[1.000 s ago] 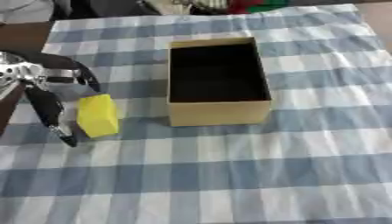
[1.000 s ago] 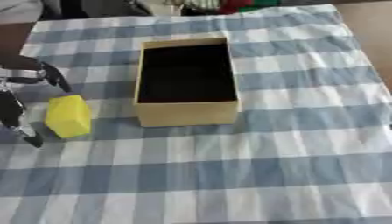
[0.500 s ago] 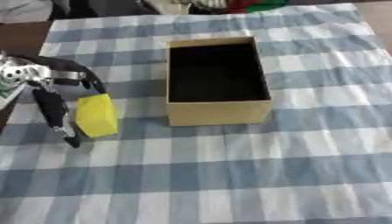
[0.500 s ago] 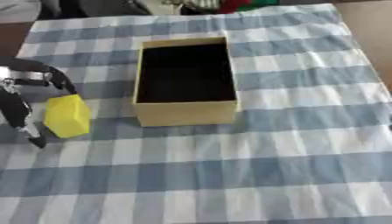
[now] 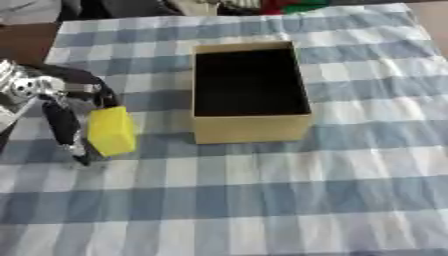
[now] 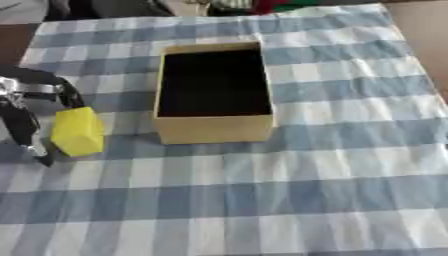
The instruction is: Pick up objects on the table and place them in the box.
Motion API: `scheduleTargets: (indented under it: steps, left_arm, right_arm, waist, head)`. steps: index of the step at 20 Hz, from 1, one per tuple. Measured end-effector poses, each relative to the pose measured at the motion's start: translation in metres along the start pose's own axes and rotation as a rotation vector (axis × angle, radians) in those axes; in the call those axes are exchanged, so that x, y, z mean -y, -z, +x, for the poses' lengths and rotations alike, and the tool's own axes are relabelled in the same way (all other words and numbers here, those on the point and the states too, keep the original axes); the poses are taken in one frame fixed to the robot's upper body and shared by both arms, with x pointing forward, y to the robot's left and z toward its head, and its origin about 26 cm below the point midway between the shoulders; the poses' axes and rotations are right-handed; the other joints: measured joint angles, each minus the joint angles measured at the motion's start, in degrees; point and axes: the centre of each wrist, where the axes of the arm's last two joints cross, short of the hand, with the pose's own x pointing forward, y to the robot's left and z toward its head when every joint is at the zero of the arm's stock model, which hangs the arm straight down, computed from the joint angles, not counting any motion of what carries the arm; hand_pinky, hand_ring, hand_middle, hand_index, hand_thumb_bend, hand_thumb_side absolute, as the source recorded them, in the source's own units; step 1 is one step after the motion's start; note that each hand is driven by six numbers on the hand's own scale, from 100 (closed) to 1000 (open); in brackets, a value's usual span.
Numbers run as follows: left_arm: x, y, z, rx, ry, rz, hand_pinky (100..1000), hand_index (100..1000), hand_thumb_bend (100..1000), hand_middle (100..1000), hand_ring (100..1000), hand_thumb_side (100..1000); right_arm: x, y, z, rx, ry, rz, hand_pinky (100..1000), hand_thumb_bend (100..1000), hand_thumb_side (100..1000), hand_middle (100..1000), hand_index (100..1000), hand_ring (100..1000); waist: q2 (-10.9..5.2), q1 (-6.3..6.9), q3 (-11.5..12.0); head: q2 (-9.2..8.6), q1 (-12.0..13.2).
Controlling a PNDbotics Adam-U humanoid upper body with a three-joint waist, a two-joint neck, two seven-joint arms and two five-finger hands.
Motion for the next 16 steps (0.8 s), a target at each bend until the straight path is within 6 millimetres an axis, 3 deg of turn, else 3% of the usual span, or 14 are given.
scheduleTargets:
  steps: [5, 16]
  left_arm:
    - [-0.0023, 0.0001, 0.0041, 0.018, -0.023, 0.003, 836, 765, 801, 715, 806, 219]
    - [-0.0024, 0.0089, 0.0047, -0.055, 0.005, 0.053, 777, 673, 732, 613, 730, 164]
  right_arm:
    - [-0.0003, -0.0003, 0.0000, -0.004, 0.003, 0.000, 827, 100, 612, 737, 809, 776]
    - [-0.0021, -0.0019, 0.0004, -0.012, 0.009, 0.005, 829, 100, 609, 737, 811, 776]
  waist:
    - [0.14, -0.01, 0.1]
    - [0.30, 0.11, 0.0]
  head:
    - [0.00, 0.1]
    - [-0.08, 0.2]
